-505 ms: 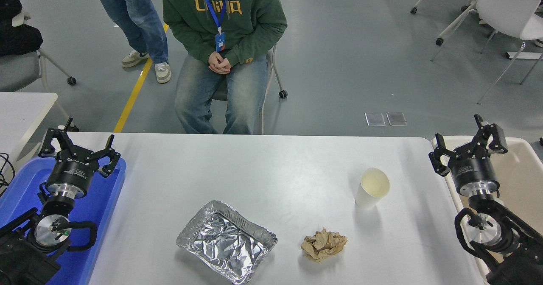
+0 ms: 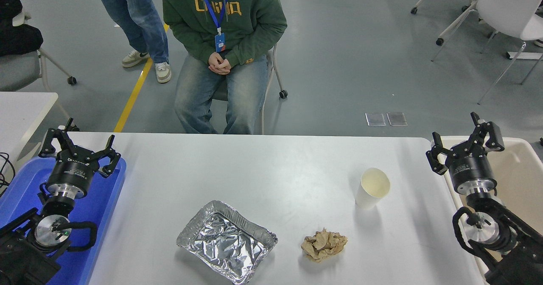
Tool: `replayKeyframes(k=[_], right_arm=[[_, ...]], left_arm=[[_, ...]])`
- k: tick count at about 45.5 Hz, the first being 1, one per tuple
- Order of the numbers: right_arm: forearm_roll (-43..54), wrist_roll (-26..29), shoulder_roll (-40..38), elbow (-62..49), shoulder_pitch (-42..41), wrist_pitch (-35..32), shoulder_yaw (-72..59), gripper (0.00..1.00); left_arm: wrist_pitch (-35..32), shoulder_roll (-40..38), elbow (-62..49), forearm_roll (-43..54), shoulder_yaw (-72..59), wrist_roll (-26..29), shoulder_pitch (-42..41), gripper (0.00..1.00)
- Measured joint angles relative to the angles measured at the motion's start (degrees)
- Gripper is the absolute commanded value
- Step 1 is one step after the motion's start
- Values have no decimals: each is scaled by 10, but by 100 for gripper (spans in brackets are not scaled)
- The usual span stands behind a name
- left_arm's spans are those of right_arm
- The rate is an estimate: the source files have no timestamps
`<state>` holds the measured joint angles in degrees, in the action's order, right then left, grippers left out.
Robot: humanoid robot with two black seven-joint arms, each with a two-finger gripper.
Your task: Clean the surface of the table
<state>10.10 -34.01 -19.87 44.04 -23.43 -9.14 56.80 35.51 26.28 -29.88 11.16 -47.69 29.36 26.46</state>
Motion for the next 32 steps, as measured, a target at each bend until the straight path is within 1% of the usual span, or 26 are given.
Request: replayKeyframes(k=[32], right_arm=[[-1,0,3,-4,-4,-3,4,100]], left_arm=[[0,0,0,0,0,0,0,100]])
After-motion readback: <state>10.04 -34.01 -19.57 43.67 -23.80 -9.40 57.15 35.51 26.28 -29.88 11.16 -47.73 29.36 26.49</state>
